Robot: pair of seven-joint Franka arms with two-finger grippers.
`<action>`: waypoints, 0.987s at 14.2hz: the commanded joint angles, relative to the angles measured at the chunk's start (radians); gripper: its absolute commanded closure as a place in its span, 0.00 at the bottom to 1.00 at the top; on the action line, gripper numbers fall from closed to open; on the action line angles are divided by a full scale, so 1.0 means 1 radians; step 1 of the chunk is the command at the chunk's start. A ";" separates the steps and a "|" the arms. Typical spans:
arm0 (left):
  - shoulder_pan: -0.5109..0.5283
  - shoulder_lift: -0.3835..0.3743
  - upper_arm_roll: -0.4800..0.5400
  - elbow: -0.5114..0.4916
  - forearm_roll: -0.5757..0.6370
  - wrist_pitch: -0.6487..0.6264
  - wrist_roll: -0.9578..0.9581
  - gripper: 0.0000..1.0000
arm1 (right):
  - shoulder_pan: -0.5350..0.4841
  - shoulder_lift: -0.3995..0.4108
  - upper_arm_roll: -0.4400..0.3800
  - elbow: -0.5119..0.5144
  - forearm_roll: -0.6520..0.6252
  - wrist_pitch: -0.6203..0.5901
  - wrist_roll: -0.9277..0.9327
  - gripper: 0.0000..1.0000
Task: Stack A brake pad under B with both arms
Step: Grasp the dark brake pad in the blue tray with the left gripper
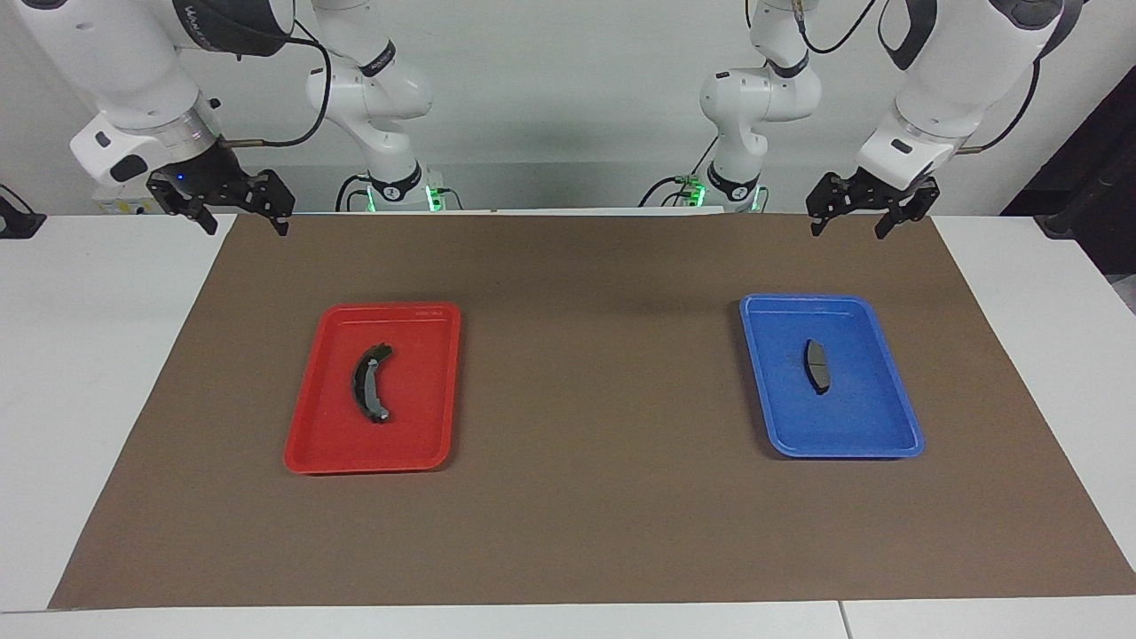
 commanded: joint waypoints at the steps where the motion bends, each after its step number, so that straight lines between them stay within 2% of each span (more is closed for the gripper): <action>1: 0.008 -0.022 -0.008 -0.017 0.019 -0.006 -0.010 0.00 | -0.005 -0.010 0.002 -0.015 0.007 0.019 -0.031 0.00; 4: 0.011 -0.014 0.000 -0.017 0.019 0.026 -0.010 0.00 | -0.007 -0.010 0.003 -0.015 0.009 0.017 -0.028 0.00; 6: 0.012 -0.015 0.011 -0.063 0.019 0.087 -0.006 0.00 | -0.007 -0.010 0.005 -0.015 0.009 0.016 -0.022 0.00; 12: 0.012 -0.008 0.058 -0.392 0.019 0.484 0.074 0.01 | -0.007 -0.004 0.006 -0.003 0.010 0.020 -0.020 0.00; 14: 0.014 0.032 0.073 -0.471 0.019 0.613 0.111 0.01 | -0.007 -0.004 0.008 -0.004 0.009 0.020 -0.020 0.00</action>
